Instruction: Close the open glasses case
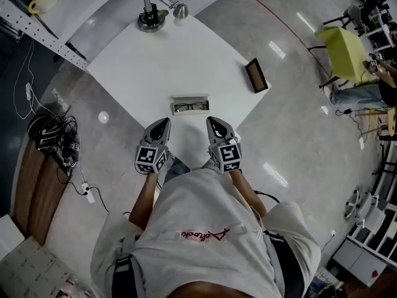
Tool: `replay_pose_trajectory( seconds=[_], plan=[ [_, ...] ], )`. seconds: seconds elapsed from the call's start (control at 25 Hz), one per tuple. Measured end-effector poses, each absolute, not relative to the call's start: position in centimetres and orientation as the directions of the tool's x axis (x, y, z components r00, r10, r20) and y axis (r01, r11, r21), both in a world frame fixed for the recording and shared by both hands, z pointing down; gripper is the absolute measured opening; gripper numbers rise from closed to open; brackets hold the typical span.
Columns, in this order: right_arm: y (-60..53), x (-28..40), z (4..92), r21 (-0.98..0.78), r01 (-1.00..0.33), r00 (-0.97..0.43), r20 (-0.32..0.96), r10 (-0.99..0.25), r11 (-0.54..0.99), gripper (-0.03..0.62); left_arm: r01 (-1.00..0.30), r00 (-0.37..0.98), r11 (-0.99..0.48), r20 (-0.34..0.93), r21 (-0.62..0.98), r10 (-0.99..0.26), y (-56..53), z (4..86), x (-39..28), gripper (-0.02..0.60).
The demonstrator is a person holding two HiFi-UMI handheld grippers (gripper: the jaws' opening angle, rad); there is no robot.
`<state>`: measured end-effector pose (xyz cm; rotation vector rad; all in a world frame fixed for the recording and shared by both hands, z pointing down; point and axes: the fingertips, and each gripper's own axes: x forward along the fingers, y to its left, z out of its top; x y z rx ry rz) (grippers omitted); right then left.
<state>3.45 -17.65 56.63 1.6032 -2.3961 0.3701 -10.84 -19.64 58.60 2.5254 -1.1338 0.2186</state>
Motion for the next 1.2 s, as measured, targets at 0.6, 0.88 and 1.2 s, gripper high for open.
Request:
replay_pose_trajectory(
  seconds=[0.6,0.88,1.2],
  plan=[
    [-17.4,5.5,59.5,-0.127,-0.889,-0.454,0.384,-0.804,0.441,0.012,-0.796,0.605,-0.549,0.362,0.256,-0.709,-18.3,61.0,-9.0,0.025],
    [-15.5,6.1,62.6,-0.167,-0.884,-0.463,0.447,-0.765,0.438,0.014,-0.797,0.604,-0.535,0.403,0.281,-0.688,-16.7,63.5,-8.1,0.026],
    [-13.3,5.7,64.9,-0.194,-0.873,-0.481,0.490,-0.727,0.447,0.014,-0.791,0.611,-0.535,0.430,0.296,-0.665,-15.7,65.2,-7.3,0.025]
  ],
)
